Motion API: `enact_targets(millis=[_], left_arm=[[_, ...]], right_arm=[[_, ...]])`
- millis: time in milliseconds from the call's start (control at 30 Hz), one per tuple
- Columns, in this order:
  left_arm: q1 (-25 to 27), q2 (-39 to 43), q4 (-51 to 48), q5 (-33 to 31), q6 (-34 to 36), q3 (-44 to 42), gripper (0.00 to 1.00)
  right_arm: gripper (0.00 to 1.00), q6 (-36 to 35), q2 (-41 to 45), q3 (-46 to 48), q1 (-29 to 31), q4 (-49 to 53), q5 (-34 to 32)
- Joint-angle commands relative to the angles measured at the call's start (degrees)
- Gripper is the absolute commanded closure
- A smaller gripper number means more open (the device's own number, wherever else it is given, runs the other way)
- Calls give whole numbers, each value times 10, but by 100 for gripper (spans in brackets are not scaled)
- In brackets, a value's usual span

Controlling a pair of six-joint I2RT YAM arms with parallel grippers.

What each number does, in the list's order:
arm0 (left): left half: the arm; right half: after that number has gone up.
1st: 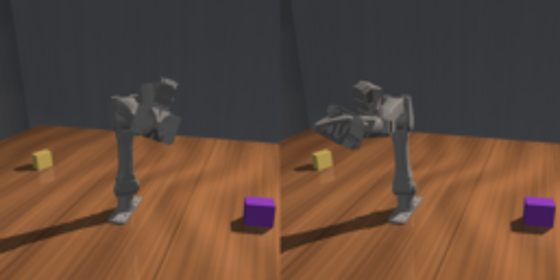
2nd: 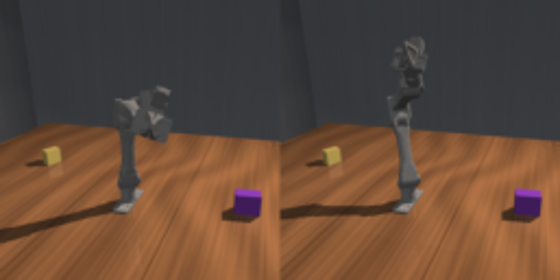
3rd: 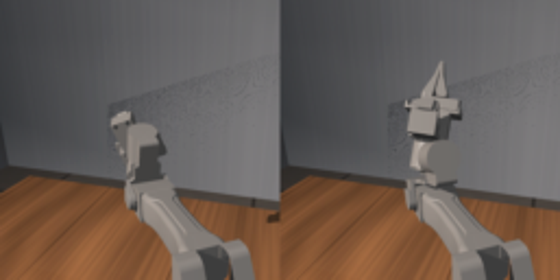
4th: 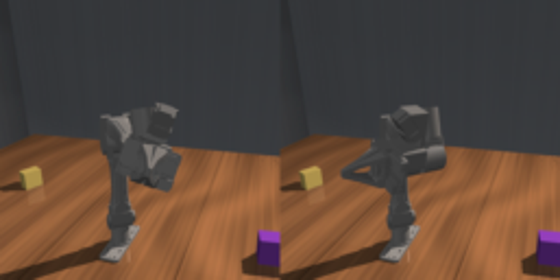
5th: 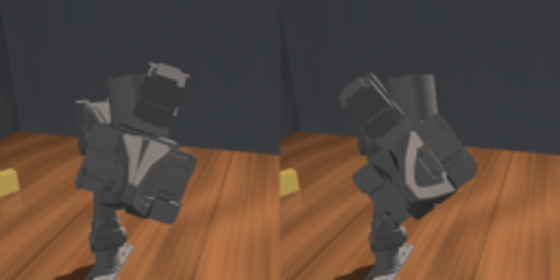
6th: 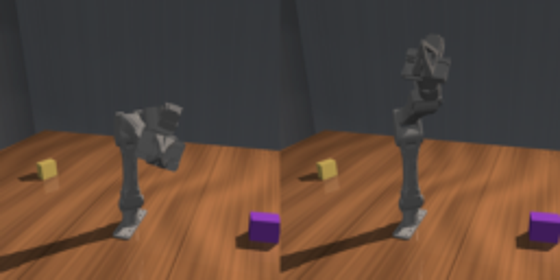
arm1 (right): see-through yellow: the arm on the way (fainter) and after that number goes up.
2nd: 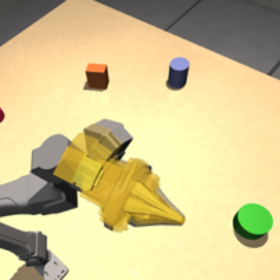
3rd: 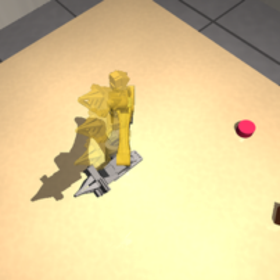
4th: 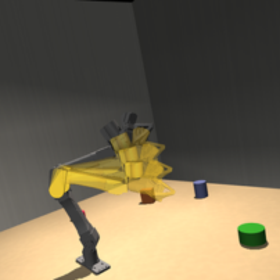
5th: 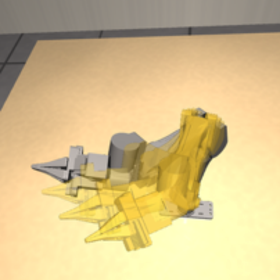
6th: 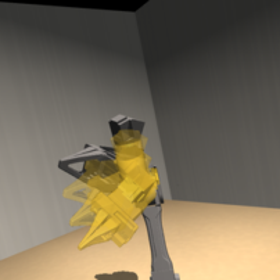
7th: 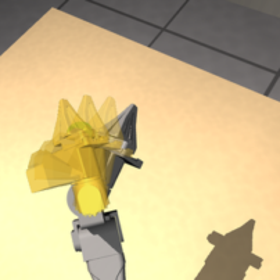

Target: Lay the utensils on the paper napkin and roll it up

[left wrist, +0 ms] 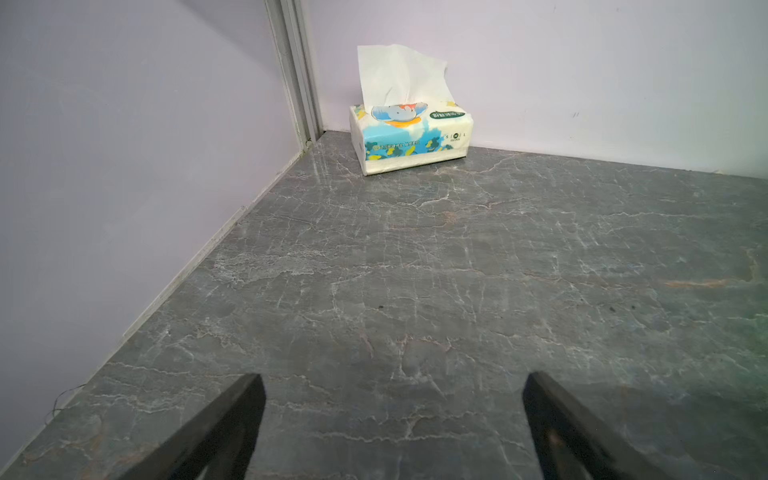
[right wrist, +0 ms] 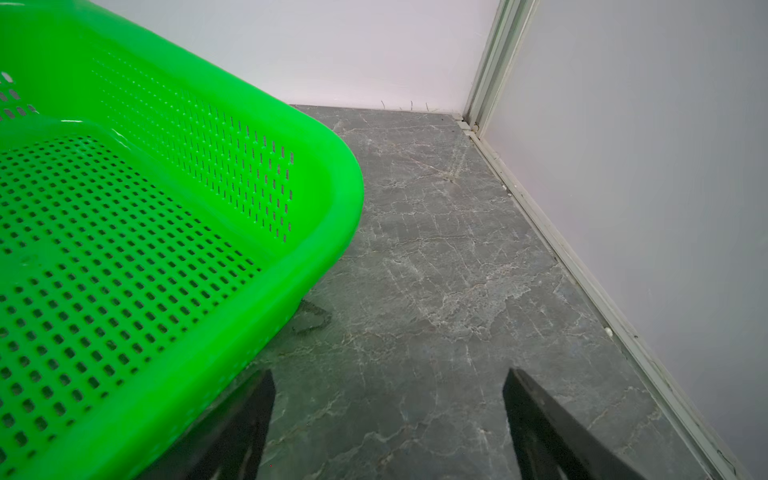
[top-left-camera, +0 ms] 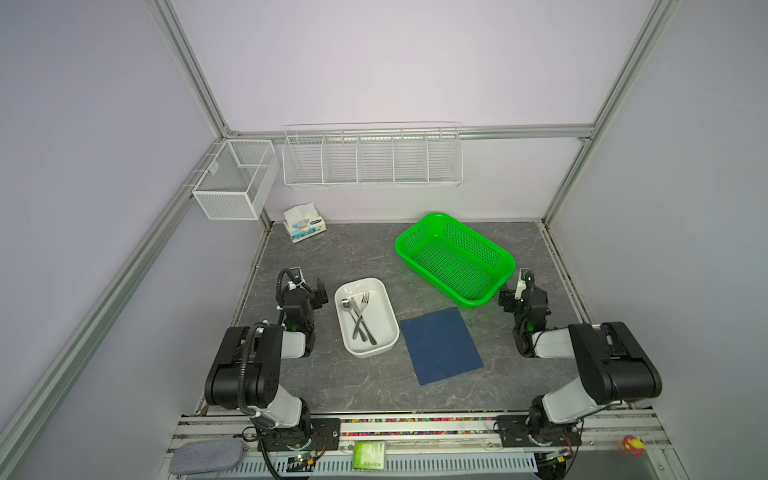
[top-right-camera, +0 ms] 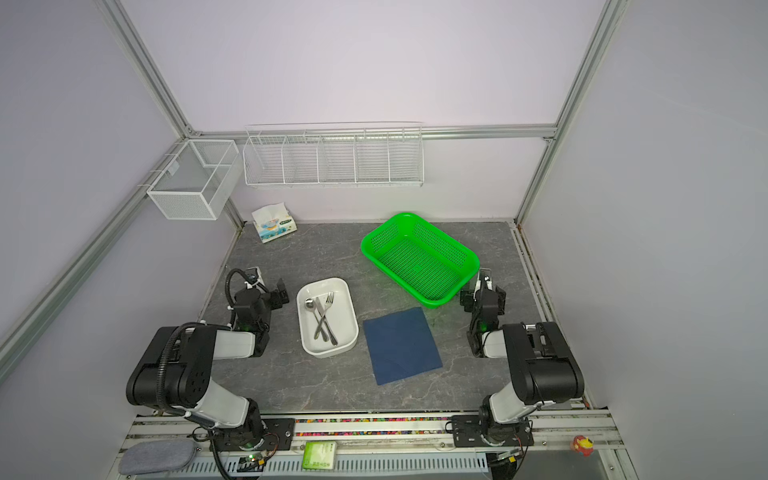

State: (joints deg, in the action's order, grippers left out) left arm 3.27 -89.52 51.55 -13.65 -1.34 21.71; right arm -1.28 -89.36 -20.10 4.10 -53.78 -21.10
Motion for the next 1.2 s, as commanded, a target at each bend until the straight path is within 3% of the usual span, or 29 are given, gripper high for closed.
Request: enact_targets(millis=[0,833,1000,1167], left_arm=[[-2,7,0,-5,-3,9,1],[-2,7,9,14,3,4,1],[-1,25,62,25,6,-32,1],[-2,72,13,17,2,-29,1]], right_arm=[[11,3,9,-3,-4,-5,5],[11,7,11,-4,-11,1,20],[11,-3,17,0,-9,0,43],[11,-2,28,3,-9,3,43]])
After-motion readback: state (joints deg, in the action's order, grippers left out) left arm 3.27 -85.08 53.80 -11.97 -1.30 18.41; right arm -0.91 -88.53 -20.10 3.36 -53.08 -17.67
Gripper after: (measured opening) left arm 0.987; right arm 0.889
